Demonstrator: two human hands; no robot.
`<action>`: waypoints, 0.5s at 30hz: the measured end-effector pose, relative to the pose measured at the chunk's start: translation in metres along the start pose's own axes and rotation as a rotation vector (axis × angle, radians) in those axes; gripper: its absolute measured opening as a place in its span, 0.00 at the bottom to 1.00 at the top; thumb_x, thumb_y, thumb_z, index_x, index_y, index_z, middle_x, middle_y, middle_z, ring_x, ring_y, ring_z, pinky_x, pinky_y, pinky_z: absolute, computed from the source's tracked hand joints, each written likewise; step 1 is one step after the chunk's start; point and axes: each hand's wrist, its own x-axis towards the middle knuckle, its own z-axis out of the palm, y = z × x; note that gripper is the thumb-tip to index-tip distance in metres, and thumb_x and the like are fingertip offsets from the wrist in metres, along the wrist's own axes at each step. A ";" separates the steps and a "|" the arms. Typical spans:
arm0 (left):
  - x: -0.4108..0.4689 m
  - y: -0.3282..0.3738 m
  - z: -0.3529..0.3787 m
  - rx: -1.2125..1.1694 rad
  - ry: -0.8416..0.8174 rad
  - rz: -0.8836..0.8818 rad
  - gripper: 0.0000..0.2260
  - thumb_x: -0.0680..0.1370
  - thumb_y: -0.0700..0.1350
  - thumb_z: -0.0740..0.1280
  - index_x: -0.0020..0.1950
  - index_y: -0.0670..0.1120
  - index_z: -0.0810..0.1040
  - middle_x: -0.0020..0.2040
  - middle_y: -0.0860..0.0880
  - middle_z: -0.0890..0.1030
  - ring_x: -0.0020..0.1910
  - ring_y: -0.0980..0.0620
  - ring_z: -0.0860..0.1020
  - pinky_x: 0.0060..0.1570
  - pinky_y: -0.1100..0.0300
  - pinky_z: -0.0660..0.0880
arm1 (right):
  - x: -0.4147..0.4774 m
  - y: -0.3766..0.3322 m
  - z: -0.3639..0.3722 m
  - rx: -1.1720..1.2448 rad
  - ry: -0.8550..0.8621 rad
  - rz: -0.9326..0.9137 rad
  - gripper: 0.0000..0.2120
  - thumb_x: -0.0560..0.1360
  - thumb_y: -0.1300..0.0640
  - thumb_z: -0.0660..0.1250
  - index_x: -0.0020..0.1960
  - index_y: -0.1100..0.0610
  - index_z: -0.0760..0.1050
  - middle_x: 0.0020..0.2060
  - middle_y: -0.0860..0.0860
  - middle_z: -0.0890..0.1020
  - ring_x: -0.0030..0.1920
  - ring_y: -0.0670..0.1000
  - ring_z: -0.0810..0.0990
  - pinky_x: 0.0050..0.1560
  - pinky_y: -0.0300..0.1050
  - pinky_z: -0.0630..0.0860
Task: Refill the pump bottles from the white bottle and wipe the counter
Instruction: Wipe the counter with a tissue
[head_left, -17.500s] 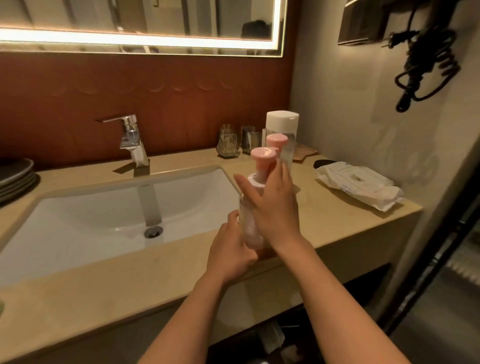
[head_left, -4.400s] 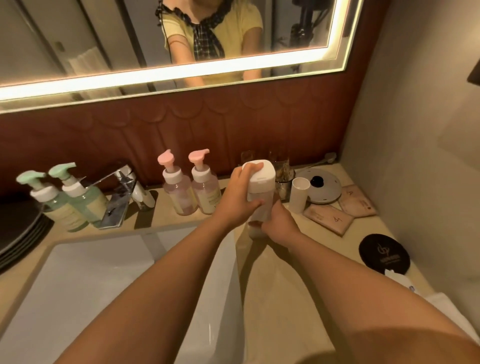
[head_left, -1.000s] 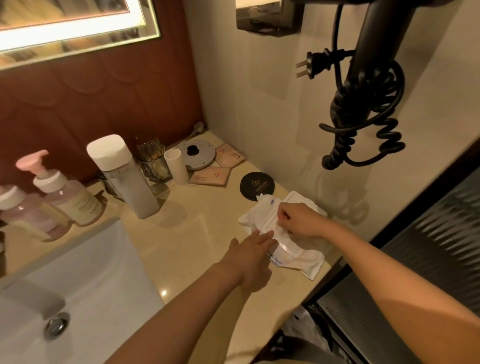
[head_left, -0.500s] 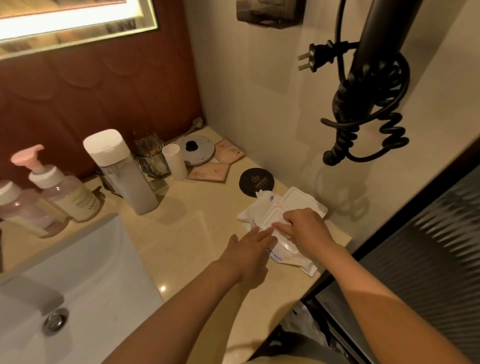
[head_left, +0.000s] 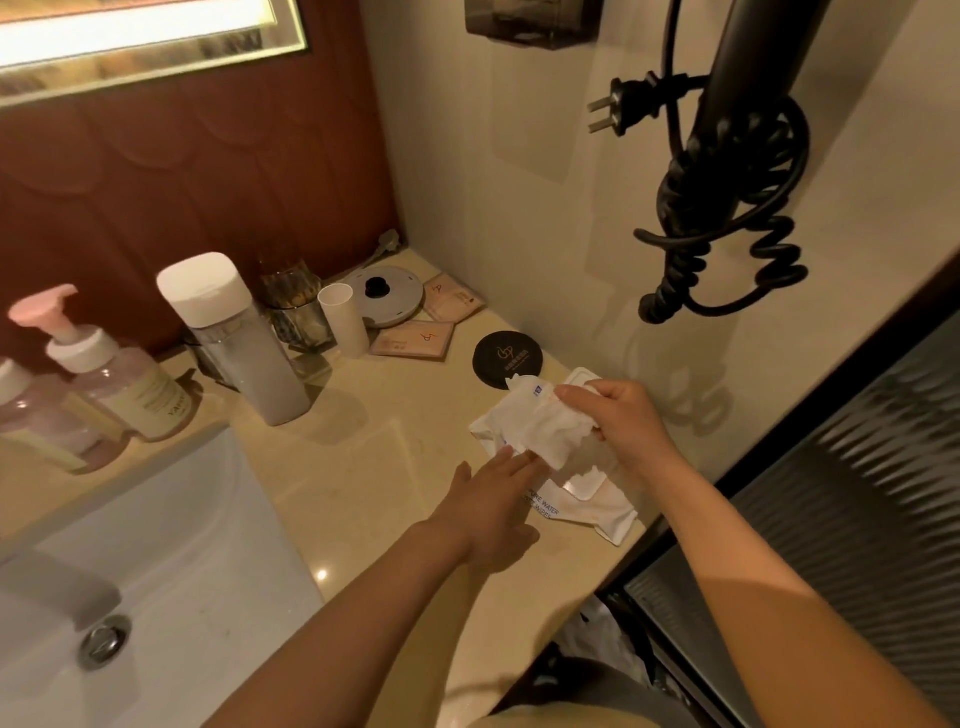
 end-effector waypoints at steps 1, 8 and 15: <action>0.000 -0.001 0.001 -0.089 0.046 0.001 0.34 0.75 0.51 0.68 0.76 0.56 0.54 0.76 0.55 0.57 0.76 0.49 0.54 0.69 0.39 0.55 | -0.001 -0.002 0.001 0.077 -0.005 0.027 0.16 0.73 0.60 0.69 0.45 0.75 0.75 0.36 0.62 0.75 0.35 0.55 0.75 0.33 0.41 0.74; -0.031 0.010 -0.010 -1.160 0.359 -0.056 0.30 0.65 0.41 0.78 0.64 0.54 0.72 0.62 0.57 0.77 0.61 0.59 0.75 0.54 0.74 0.69 | -0.018 0.003 0.019 0.383 -0.084 0.121 0.18 0.66 0.53 0.73 0.49 0.64 0.75 0.45 0.64 0.77 0.46 0.58 0.77 0.50 0.51 0.75; -0.075 0.013 0.003 -1.504 0.555 -0.384 0.13 0.78 0.48 0.64 0.59 0.43 0.78 0.48 0.46 0.84 0.45 0.50 0.83 0.40 0.61 0.78 | -0.049 0.041 0.044 0.269 -0.215 0.122 0.13 0.67 0.55 0.75 0.38 0.55 0.70 0.36 0.58 0.74 0.40 0.55 0.74 0.42 0.52 0.70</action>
